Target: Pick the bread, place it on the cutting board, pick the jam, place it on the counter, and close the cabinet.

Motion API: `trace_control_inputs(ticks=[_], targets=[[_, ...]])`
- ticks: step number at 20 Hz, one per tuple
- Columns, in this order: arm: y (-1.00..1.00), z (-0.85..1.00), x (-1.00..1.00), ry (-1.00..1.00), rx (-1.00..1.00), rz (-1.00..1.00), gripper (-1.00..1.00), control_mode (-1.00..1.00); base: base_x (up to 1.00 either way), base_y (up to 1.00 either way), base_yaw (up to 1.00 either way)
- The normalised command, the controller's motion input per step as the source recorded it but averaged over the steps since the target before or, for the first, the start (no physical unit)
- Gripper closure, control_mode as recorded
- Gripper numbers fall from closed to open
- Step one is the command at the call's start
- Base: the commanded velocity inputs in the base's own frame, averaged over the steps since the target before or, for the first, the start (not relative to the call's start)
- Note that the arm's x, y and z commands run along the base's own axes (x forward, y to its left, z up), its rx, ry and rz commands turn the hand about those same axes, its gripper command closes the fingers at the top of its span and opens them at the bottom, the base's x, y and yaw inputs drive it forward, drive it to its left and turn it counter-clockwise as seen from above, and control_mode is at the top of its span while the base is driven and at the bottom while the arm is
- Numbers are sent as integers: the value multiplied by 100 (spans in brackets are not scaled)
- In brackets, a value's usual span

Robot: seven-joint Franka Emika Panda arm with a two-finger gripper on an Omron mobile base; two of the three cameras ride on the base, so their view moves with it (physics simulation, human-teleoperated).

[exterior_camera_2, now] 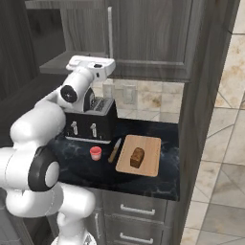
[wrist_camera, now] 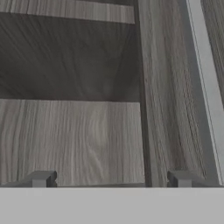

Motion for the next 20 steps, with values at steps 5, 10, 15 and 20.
trace_control_inputs(ticks=[5, 10, 15, 20], targets=[[6, 0, 30, 0, 0, 0, -100, -100, 0, 0, 0], [0, 0, 31, 0, 0, 0, -100, -100, 0, 0, 0], [0, 0, 12, 0, 0, 0, -100, -100, 0, 0, 0], [0, 0, -15, 0, 0, 0, -100, -100, 0, 0, 0]])
